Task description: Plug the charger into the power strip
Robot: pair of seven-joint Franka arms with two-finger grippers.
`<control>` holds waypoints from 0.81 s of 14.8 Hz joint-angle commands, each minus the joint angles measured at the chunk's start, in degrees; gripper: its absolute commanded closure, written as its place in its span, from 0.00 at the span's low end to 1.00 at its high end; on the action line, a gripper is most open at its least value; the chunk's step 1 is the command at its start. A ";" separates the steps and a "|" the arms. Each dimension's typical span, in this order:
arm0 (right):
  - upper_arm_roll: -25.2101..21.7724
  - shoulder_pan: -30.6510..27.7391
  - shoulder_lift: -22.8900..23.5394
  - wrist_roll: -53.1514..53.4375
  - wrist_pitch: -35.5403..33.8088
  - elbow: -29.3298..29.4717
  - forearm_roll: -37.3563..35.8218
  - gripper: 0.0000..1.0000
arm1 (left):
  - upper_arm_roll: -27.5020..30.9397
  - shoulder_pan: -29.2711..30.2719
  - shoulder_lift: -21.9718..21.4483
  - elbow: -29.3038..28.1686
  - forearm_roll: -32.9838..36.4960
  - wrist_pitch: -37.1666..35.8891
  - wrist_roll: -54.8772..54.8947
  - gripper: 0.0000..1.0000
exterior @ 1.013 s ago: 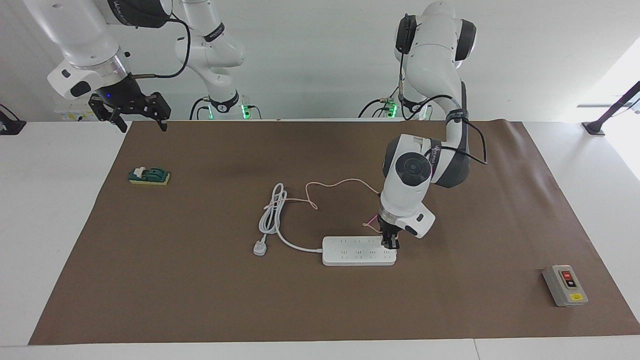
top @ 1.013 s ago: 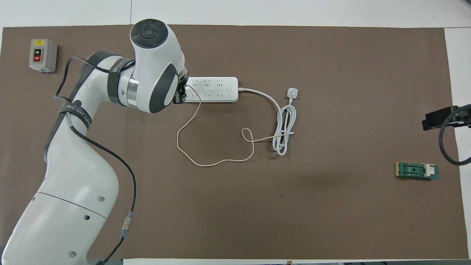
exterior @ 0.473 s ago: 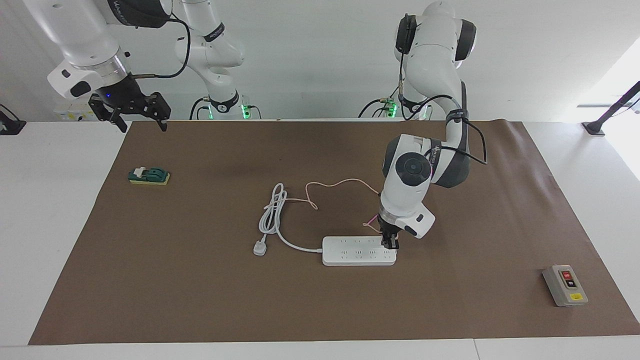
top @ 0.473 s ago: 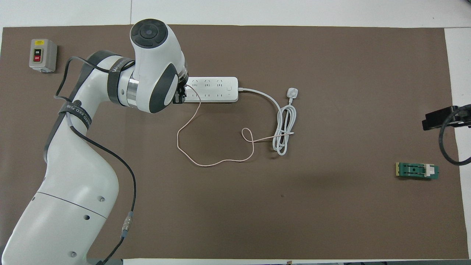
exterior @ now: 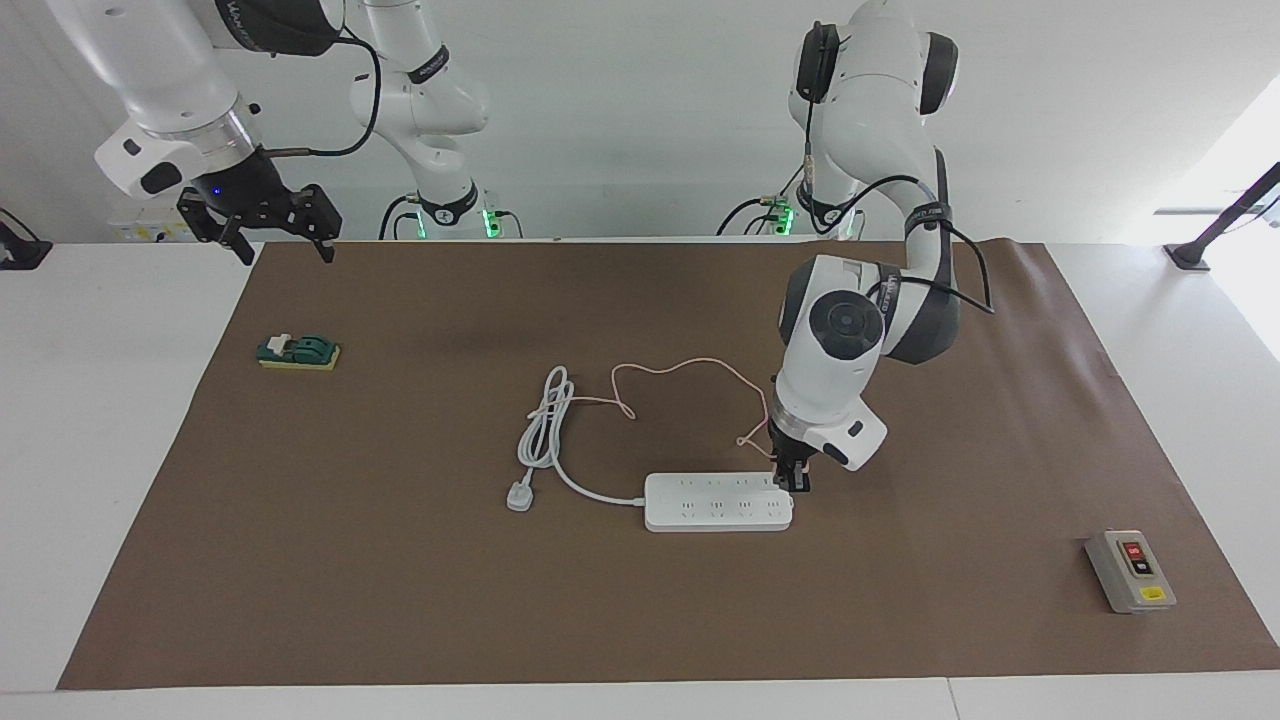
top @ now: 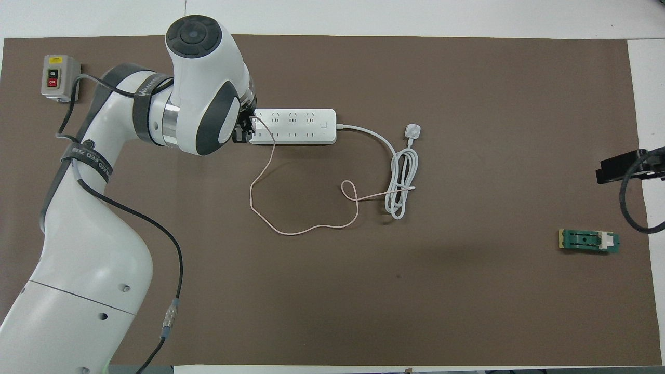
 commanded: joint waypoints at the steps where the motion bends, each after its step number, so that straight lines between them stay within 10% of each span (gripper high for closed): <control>1: 0.52 -0.95 -1.11 -1.18 -0.37 -1.04 0.40 0.00 | 0.04 0.11 -1.95 -0.17 0.54 -2.08 0.76 1.00; 12: 0.52 -0.95 -1.11 -1.18 -0.37 -1.04 0.39 0.00 | -0.49 -0.85 0.60 -1.83 -0.25 2.84 -1.70 1.00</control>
